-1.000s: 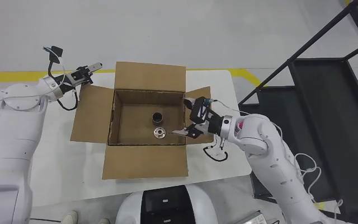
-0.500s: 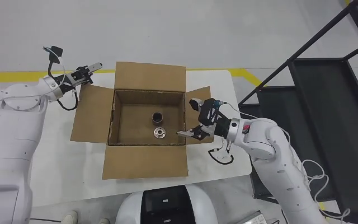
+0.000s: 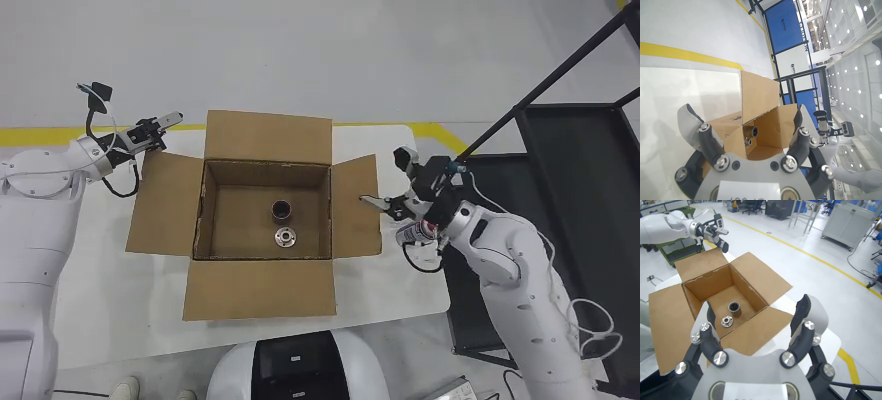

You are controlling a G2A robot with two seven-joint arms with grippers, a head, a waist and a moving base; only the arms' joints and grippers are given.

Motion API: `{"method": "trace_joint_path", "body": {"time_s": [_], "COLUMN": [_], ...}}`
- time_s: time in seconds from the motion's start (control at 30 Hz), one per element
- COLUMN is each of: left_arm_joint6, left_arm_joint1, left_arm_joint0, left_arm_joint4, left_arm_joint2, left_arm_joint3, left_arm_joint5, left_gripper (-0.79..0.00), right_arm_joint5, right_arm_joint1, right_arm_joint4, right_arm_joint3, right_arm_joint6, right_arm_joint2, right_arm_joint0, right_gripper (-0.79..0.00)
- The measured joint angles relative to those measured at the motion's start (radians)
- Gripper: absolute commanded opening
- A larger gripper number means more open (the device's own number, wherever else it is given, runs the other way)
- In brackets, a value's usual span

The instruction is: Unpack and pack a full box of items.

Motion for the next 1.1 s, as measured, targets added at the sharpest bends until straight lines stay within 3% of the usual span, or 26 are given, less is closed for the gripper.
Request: {"method": "trace_joint_path", "body": {"time_s": [0.23,0.5,1.1], "left_arm_joint6": [0.0,0.0,0.0], "left_arm_joint1": [0.0,0.0,0.0], "left_arm_joint0": [0.0,0.0,0.0], "left_arm_joint4": [0.0,0.0,0.0], "left_arm_joint2": [0.0,0.0,0.0], "left_arm_joint3": [0.0,0.0,0.0], "left_arm_joint5": [0.0,0.0,0.0], "left_gripper": [0.0,0.0,0.0], "right_arm_joint5": [0.028,0.212,0.241], "right_arm_joint1": [0.002,-0.016,-0.019], "right_arm_joint4": [-0.12,-0.214,-0.198], "right_arm_joint3": [0.012,0.056,0.078], "right_arm_joint6": [-0.241,-0.449,-0.46], "right_arm_joint2": [0.137,0.133,0.129], "right_arm_joint0": [-0.186,-0.332,-0.347], "right_gripper": [0.0,0.0,0.0]}}
